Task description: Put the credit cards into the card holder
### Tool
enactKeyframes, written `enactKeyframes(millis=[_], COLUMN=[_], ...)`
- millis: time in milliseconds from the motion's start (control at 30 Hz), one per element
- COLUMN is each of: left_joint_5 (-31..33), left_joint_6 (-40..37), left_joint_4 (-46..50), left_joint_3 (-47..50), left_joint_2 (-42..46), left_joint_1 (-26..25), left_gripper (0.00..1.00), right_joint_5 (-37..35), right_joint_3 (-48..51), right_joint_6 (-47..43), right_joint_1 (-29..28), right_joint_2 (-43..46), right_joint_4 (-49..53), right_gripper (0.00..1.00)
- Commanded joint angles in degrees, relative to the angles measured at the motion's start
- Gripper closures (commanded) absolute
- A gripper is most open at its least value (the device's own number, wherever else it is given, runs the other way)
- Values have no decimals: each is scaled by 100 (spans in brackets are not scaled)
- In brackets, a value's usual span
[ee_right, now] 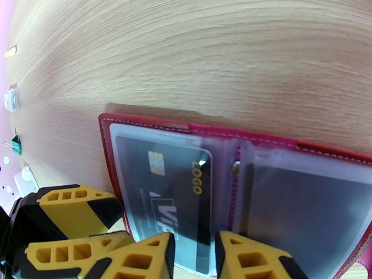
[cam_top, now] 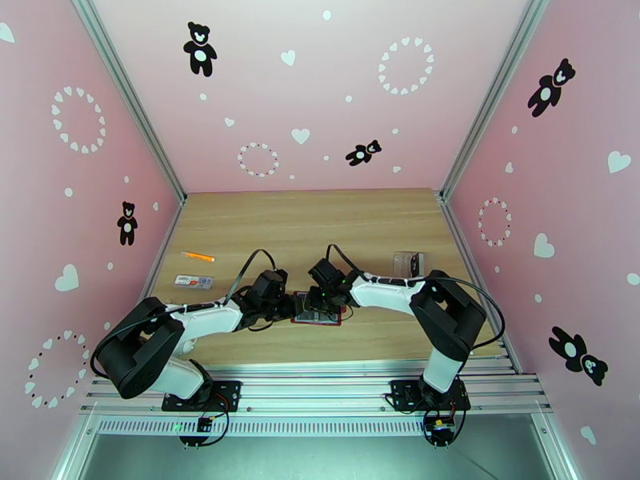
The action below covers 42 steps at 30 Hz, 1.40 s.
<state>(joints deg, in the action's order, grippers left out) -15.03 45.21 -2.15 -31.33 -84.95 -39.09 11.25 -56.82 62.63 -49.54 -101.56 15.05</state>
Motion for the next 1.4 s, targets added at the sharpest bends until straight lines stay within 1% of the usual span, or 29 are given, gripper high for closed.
enactKeyframes(millis=[0, 233, 467, 700, 833, 933, 1133, 1267, 1367], left_joint_5=[42, 56, 93, 102, 153, 262, 692, 927, 950], left_joint_6=[42, 81, 112, 133, 118, 70, -21, 15, 35], left_joint_4=[61, 23, 0, -20, 45, 255, 976, 1269, 1387], left_joint_3=[74, 75, 73, 75, 75, 10, -134, 73, 199], left_joint_2=[13, -4, 3, -13, 61, 239, 946, 1551, 1746], left_joint_1=[-45, -85, -149, -178, -178, -169, -162, -151, -142], left_gripper=[58, 58, 58, 58, 58, 56, 40, 31, 30], right_joint_5=[378, 532, 639, 771, 241, 88, -938, -1684, -2150], right_joint_3=[50, 40, 49, 100, -26, -252, -843, -993, -1013], right_joint_6=[66, 264, 393, 484, 187, -206, -1183, -1546, -1678], right_joint_1=[-240, -310, -311, -310, -305, -310, -310, -294, -250], right_joint_2=[-145, -71, 33, -4, 191, 384, 1038, 1294, 1316], right_joint_4=[-70, -306, -459, -652, -18, 466, 1906, 2744, 3217], right_gripper=[70, 72, 77, 78, 77, 71, 61, 56, 53])
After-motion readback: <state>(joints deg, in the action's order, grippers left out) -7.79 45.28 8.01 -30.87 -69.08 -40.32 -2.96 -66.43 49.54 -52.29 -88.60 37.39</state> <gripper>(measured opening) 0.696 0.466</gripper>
